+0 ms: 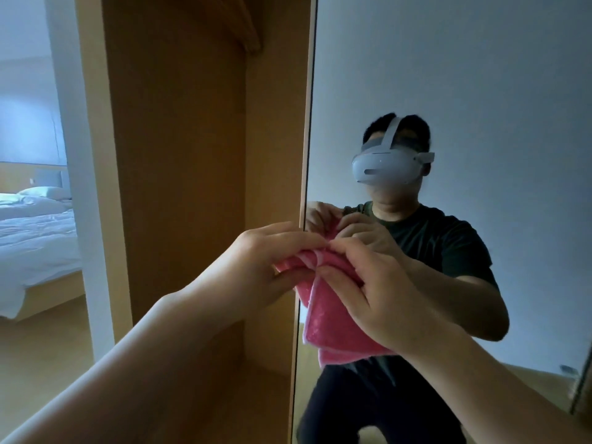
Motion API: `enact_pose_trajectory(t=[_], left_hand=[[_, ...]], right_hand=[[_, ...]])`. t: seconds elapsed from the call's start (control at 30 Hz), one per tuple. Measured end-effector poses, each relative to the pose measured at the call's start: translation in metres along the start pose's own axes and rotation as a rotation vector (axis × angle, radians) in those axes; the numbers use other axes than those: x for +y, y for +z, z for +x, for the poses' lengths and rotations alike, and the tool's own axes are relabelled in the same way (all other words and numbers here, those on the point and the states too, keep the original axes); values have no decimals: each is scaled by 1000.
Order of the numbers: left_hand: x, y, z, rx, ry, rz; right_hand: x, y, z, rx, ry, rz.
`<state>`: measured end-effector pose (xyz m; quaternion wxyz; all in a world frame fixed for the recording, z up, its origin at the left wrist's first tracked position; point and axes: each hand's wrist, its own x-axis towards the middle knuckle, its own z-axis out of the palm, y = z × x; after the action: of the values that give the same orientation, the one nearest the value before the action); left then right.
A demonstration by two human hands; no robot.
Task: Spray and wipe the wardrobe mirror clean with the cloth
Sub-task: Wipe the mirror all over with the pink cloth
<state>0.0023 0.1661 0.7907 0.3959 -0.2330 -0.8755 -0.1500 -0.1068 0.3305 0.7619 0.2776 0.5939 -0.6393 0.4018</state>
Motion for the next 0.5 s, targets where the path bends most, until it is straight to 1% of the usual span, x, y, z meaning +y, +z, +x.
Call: enact_pose_trajectory(t=[0.07,0.17,0.27,0.33,0.43,0.5], left_hand=[[5,-35,38,-25,-4,-14],[16,-87,95,-45,-54,-7],[32,-135,150,-34,-130,34],[42,-160,179,4,-216,15],[56,-188,209,1,-356,-34],[67,-198,221,-38,-397,-48]], right_hand=[[-8,-32,40,-117,46,88],[-22,-85,93,-360,126,254],[-35,-135,140,-484,158,262],[-44,-164,169,-474,163,252],[-50,-197,198,-283,140,169],[-54,-214,211,-172,155,128]])
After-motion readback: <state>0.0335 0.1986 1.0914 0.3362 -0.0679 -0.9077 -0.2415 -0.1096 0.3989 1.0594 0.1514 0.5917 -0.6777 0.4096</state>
